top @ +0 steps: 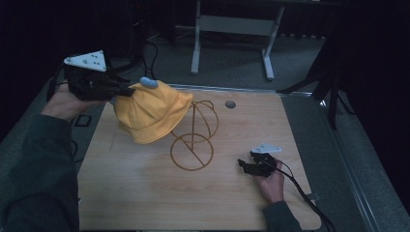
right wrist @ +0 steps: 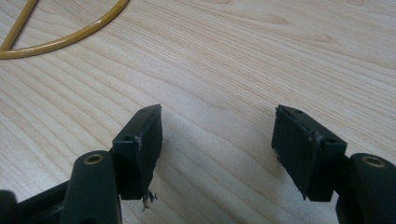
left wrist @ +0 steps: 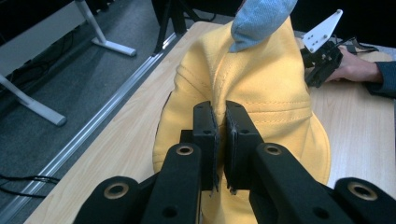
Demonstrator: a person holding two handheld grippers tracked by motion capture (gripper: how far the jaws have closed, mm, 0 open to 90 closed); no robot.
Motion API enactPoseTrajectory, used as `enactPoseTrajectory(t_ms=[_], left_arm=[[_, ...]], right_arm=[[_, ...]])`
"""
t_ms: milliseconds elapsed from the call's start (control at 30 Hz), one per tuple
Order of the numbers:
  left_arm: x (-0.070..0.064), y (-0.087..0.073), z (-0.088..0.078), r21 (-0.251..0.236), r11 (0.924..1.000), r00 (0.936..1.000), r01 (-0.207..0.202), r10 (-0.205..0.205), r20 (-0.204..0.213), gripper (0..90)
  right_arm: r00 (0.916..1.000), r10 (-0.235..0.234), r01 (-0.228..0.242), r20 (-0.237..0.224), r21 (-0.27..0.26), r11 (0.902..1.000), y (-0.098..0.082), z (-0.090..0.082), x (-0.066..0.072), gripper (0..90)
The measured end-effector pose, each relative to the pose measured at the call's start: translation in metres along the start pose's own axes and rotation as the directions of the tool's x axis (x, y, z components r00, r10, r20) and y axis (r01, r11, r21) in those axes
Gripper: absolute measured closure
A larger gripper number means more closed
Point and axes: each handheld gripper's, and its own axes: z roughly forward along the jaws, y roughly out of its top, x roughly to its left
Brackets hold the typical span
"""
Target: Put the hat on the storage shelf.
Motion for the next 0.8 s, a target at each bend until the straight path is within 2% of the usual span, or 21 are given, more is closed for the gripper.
enactPoseTrajectory(t_ms=[133, 167, 267, 433, 467, 533, 667, 800], left_arm=[[-0.003, 0.008, 0.009, 0.018, 0.9998, 0.9999, -0.012, 0.012, 0.004, 84.8], [-0.004, 0.014, 0.016, 0.028, 0.9994, 0.9998, -0.02, 0.02, 0.006, 84.8], [-0.006, 0.021, 0.024, 0.032, 0.9991, 0.9995, -0.029, 0.029, 0.009, 84.8], [-0.013, 0.04, 0.049, 0.034, 0.9984, 0.9988, -0.045, 0.044, 0.024, 84.7], [-0.013, 0.04, 0.049, 0.034, 0.9984, 0.9988, -0.045, 0.044, 0.024, 84.7], [-0.018, 0.05, 0.065, 0.049, 0.9974, 0.9983, -0.053, 0.052, 0.027, 84.7], [-0.023, 0.061, 0.084, 0.064, 0.9959, 0.9977, -0.063, 0.061, 0.029, 84.5], [-0.03, 0.073, 0.102, 0.102, 0.991, 0.996, -0.086, 0.083, 0.033, 84.4]], right_arm=[[1.0, 0.0, 0.0, 0.0, 0.0, 1.0, 0.0, 0.0, 0.0, 33.4], [1.0, 0.0, 0.0, 0.0, 0.0, 1.0, 0.0, 0.0, 0.0, 33.5], [1.0, 0.0, 0.0, 0.0, 0.0, 1.0, 0.0, 0.0, 0.0, 33.4], [1.0, -0.001, 0.001, 0.0, 0.0, 1.0, 0.0, 0.0, 0.0, 33.4], [1.0, -0.001, 0.001, 0.0, 0.0, 1.0, 0.0, 0.0, 0.0, 33.4], [1.0, -0.001, 0.001, 0.0, 0.0, 1.0, 0.0, 0.0, 0.0, 33.4], [1.0, 0.0, 0.0, -0.001, 0.0, 1.0, 0.0, 0.0, 0.0, 33.4], [1.0, 0.0, 0.0, -0.001, 0.0, 1.0, 0.0, 0.0, 0.0, 33.3]])
